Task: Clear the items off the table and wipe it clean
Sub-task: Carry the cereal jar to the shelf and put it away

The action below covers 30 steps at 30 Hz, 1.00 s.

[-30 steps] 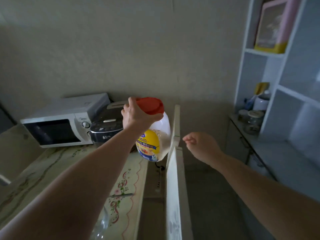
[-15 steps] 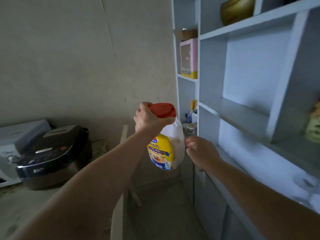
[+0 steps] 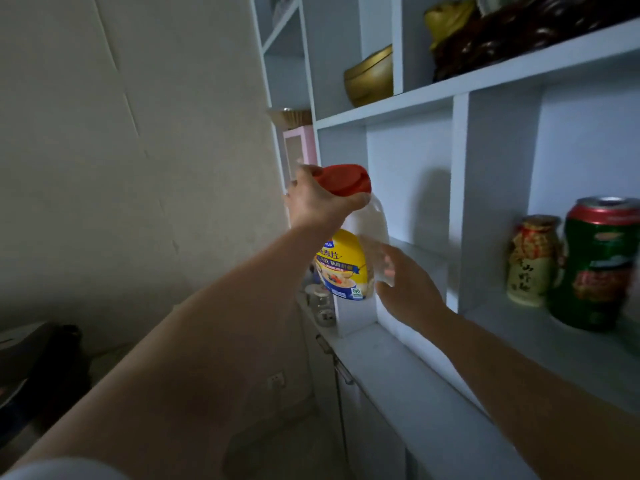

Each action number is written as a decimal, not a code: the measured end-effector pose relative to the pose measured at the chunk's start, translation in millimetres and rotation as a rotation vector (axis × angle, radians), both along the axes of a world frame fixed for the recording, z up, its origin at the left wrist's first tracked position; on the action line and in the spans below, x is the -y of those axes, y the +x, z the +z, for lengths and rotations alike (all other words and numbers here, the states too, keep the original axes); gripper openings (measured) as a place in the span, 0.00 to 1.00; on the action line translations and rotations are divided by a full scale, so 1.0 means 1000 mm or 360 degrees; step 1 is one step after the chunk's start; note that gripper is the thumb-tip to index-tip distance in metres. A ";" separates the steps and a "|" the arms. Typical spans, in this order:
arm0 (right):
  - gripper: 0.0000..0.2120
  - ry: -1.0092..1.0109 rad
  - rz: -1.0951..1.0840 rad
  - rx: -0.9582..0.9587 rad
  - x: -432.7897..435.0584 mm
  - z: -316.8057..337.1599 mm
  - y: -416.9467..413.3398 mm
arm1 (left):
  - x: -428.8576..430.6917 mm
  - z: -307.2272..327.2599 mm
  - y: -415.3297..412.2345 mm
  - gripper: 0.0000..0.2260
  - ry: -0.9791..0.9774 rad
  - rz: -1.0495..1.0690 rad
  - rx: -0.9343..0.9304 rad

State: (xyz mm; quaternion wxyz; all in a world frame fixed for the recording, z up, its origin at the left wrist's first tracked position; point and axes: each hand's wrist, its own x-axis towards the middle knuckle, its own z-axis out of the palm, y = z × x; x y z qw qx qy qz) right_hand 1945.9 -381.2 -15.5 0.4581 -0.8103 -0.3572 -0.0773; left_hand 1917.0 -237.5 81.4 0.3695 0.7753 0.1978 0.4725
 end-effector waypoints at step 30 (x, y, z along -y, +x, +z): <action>0.35 -0.0118 -0.0536 -0.0276 -0.064 -0.023 0.110 | -0.081 -0.114 0.131 0.19 -0.0203 -0.0788 -0.0218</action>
